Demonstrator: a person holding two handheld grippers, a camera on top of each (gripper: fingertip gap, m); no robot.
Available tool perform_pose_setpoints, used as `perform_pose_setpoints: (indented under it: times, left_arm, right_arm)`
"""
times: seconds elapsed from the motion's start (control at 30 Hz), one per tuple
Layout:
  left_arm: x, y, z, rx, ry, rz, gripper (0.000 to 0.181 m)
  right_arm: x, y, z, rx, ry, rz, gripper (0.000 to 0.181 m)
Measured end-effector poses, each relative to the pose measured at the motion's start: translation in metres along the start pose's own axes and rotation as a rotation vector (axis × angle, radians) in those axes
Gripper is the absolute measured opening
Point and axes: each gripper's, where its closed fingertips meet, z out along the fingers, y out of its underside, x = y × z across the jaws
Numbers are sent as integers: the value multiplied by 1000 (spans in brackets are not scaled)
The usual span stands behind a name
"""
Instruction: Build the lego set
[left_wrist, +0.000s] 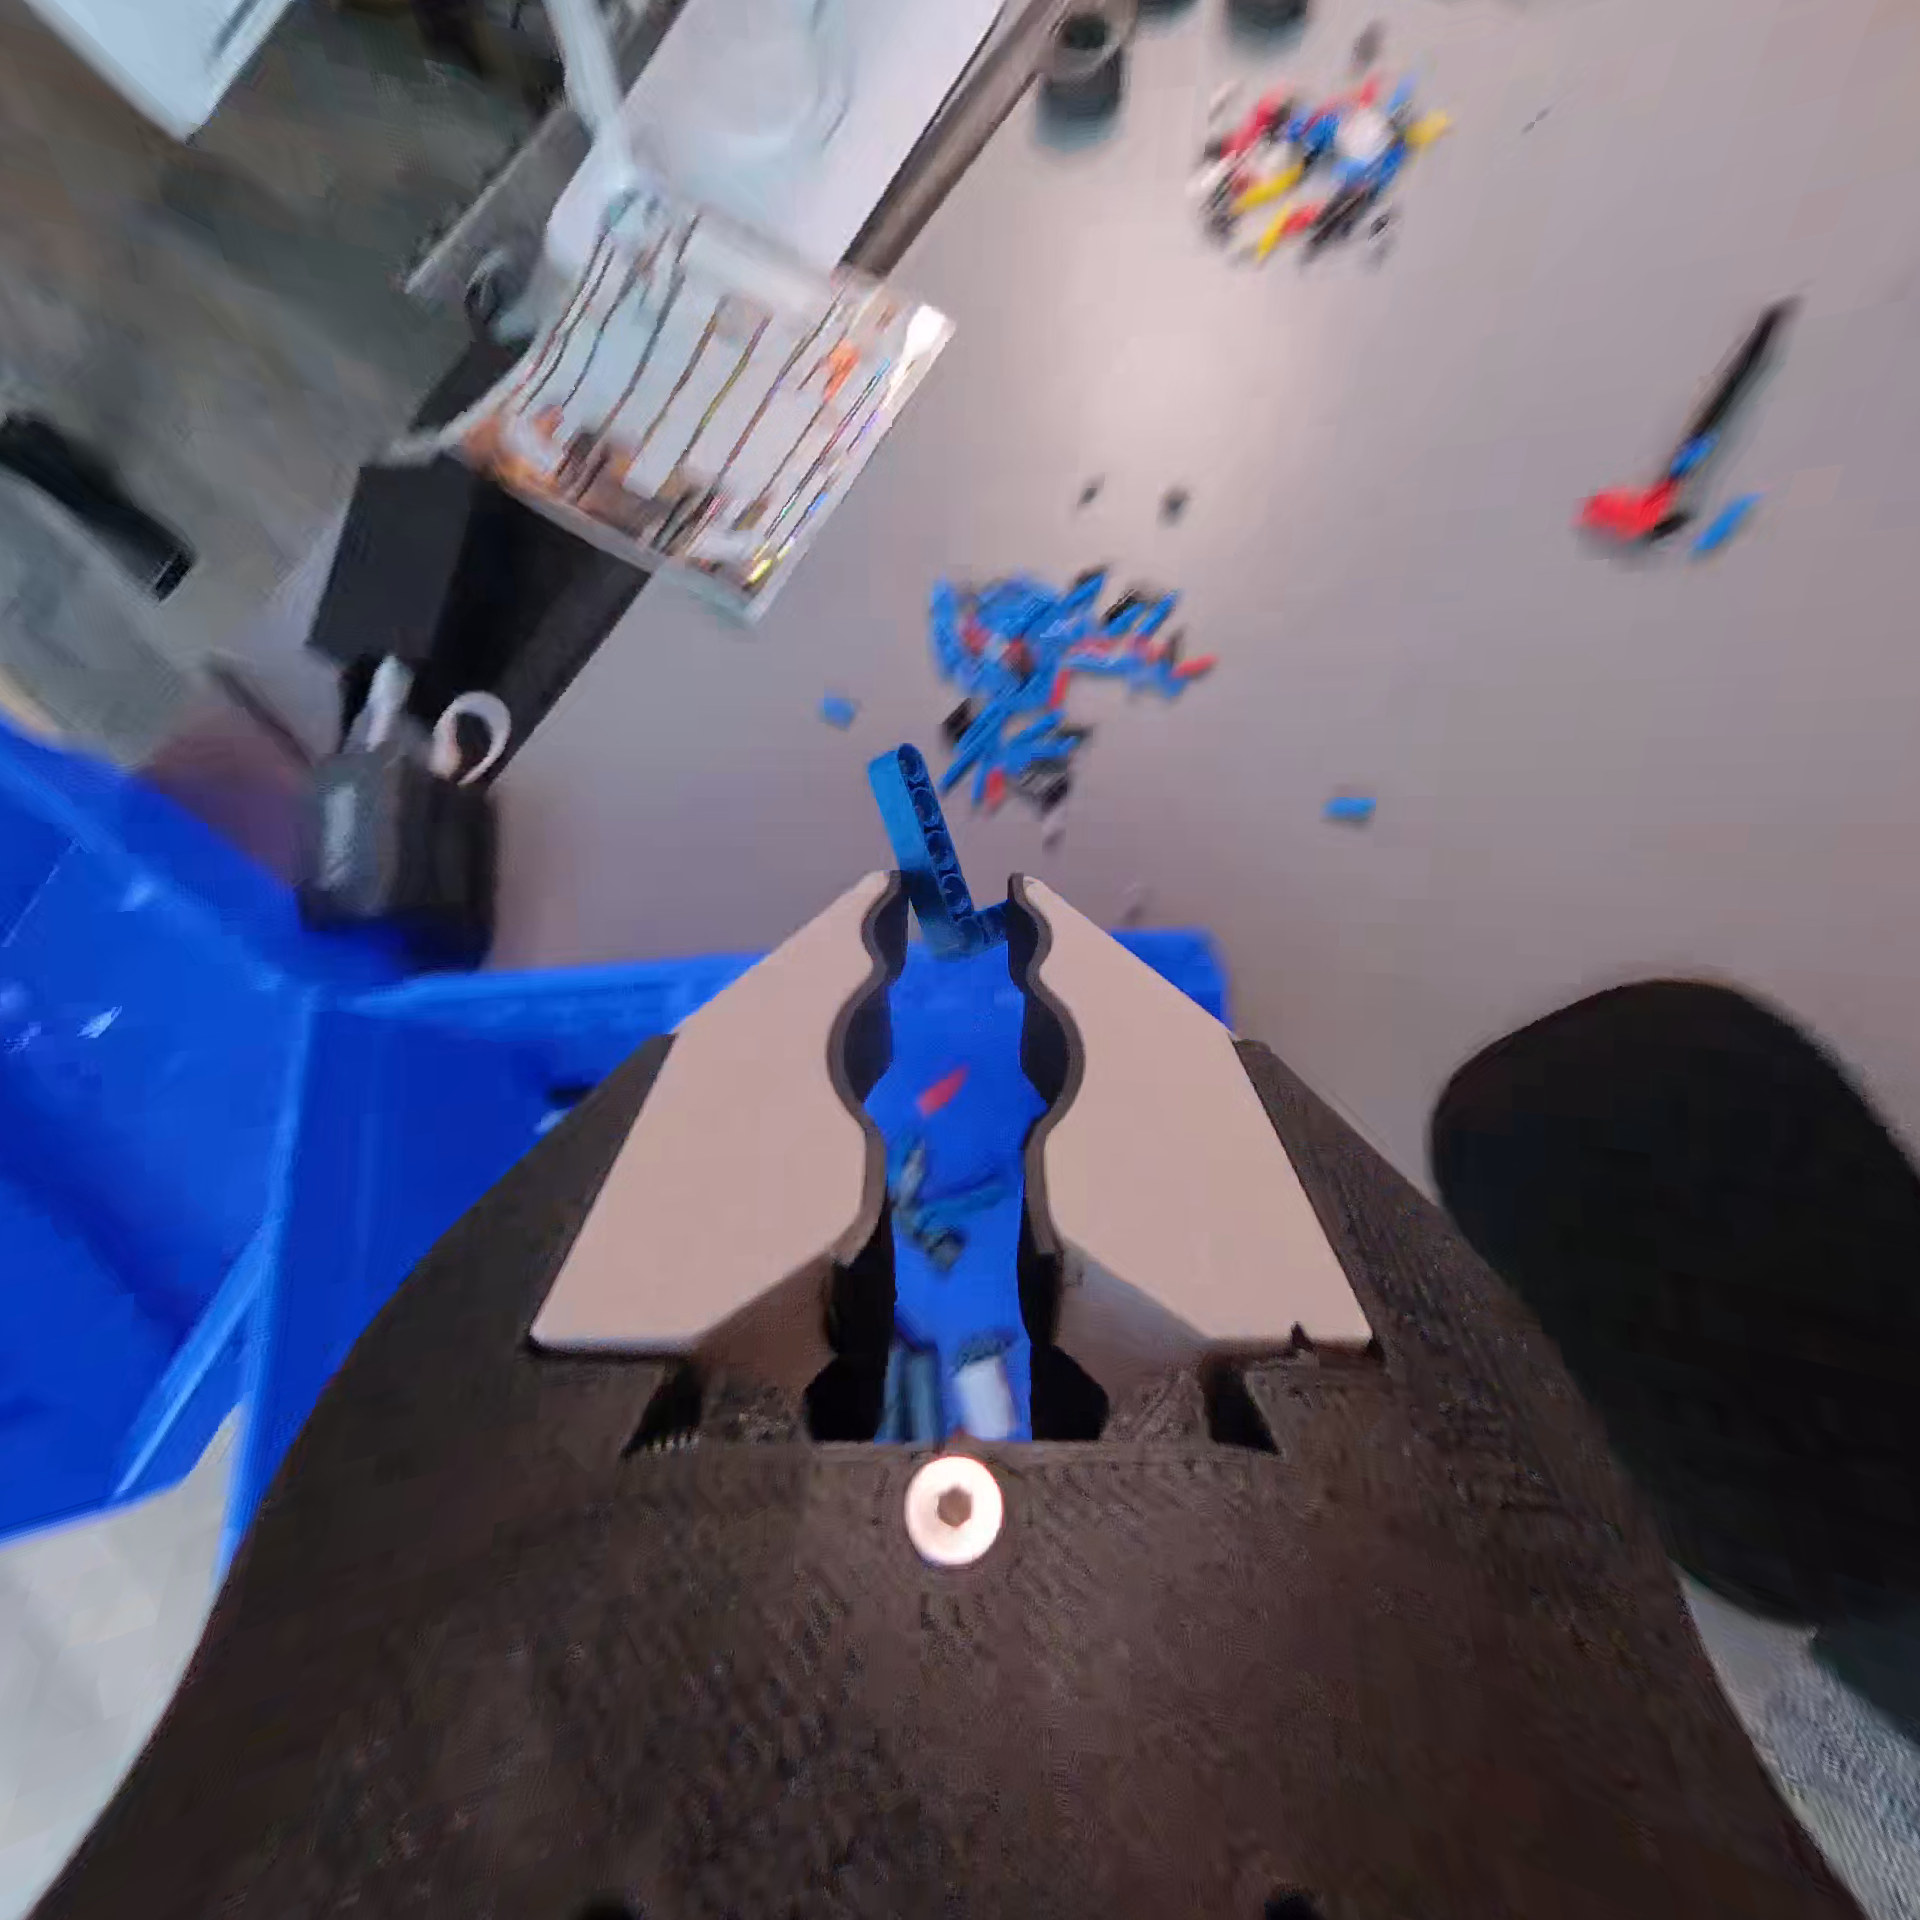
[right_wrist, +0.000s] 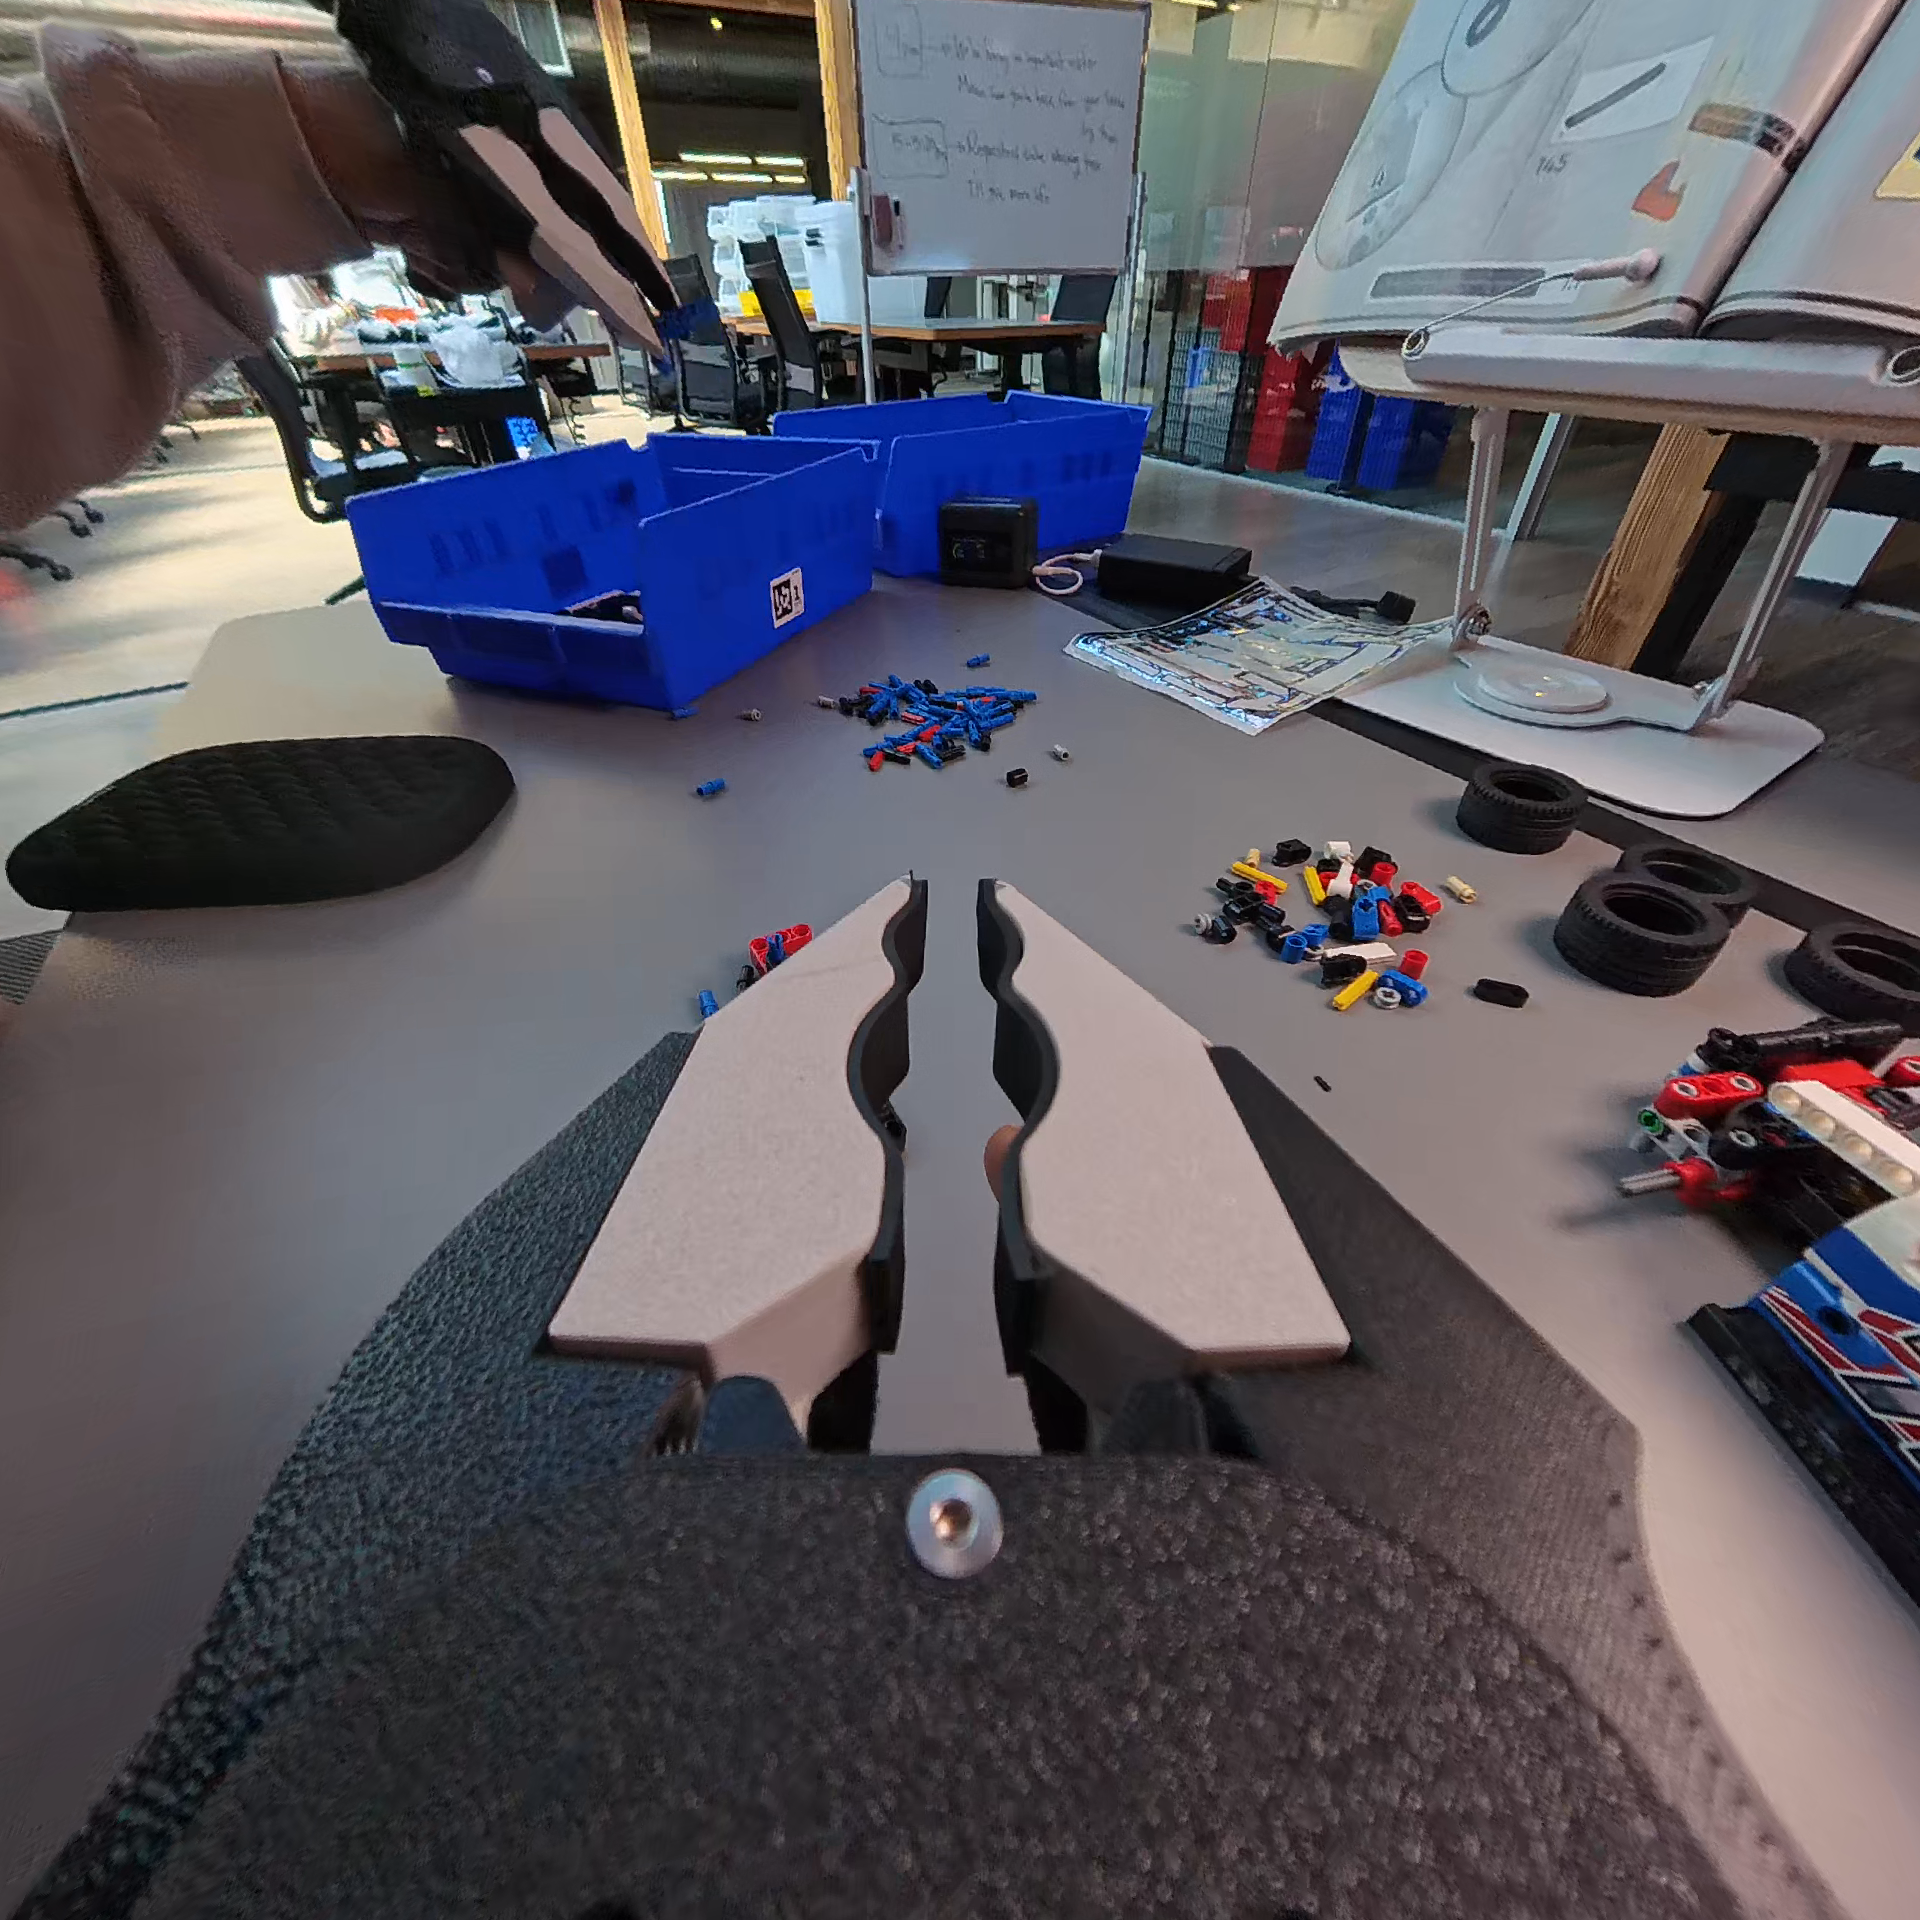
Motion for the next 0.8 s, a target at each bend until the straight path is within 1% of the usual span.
perform_pose_setpoints:
  times: [0.03,0.07,0.1,0.17,0.23,0.3,0.37,0.43,0.53,0.57,0.63,0.7,0.77,0.8]
  left_arm:
    - [33,-22,6,88,61,9,18]
    - [68,-39,14,160,131,17,18]
    - [104,-51,26,209,205,23,18]
    - [170,-63,59,257,344,23,18]
    - [230,-69,95,263,494,2,18]
    - [273,-70,130,223,592,-8,18]
    - [299,-67,158,152,645,25,18]
    - [318,-67,169,116,707,54,18]
    - [328,-61,180,59,699,137,19]
    - [331,-60,180,59,715,149,19]
    - [332,-65,172,110,758,134,29]
    - [317,-72,166,179,746,97,33]
    - [288,-73,163,220,676,59,33]
    - [269,-69,163,217,614,49,32]
  right_arm:
    - [-1,-2,0,6,-2,-2,7]
    - [-1,-3,0,12,-4,-1,7]
    - [-3,-4,0,16,-9,1,7]
    - [-8,-5,0,14,-21,-12,8]
    - [-14,-1,0,-13,-36,-44,8]
    - [-20,6,2,-52,-50,-81,8]
    - [-23,15,5,-97,-60,-115,8]
    - [-23,24,6,-136,-60,-139,8]
    - [-23,32,7,-176,-63,-165,8]
    - [-23,34,7,-186,-65,-170,8]
    - [-24,38,9,-204,-71,-174,8]
    - [-25,44,11,-227,-79,-176,8]
    - [-26,51,13,-260,-86,-187,8]
    - [-27,55,15,-282,-92,-198,9]
